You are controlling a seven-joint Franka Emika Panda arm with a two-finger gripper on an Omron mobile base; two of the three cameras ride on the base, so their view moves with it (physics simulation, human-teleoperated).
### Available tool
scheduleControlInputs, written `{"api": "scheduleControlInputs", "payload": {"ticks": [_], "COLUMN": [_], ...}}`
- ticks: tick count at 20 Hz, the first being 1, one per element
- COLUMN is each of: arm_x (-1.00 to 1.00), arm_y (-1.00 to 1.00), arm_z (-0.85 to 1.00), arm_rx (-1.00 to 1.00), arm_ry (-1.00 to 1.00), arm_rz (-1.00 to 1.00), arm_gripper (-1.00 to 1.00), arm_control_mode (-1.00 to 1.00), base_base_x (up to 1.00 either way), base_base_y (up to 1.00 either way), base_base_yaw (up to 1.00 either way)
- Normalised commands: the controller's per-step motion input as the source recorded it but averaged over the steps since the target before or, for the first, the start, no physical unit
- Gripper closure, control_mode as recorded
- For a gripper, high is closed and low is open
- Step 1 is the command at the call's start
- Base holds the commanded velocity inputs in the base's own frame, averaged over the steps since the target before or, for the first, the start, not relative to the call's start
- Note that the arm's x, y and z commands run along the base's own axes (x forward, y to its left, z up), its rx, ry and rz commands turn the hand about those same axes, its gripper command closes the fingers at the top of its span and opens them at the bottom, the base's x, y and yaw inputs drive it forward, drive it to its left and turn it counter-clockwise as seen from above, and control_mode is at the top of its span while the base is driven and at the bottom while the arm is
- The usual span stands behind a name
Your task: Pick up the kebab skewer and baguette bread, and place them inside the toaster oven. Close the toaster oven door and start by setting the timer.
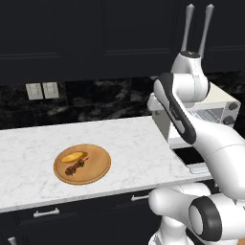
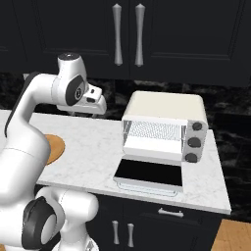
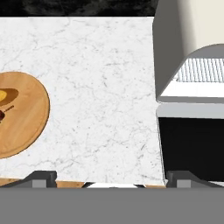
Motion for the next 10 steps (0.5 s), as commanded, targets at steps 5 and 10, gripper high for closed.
{"api": "scheduleControlInputs", "payload": {"ticks": [5,10], "arm_x": [0.00,0.00], "arm_y": [0.00,0.00], "arm_z": [0.00,0.00], "arm_rx": [0.00,0.00], "arm_ry": [0.00,0.00], "arm_rz": [0.00,0.00], "arm_gripper": [-1.00,-1.00], "arm_control_mode": [1.00,1.00], "base_base_x": [0.00,0.00], "base_base_y": [0.00,0.00], "base_base_yaw": [0.00,0.00]}}
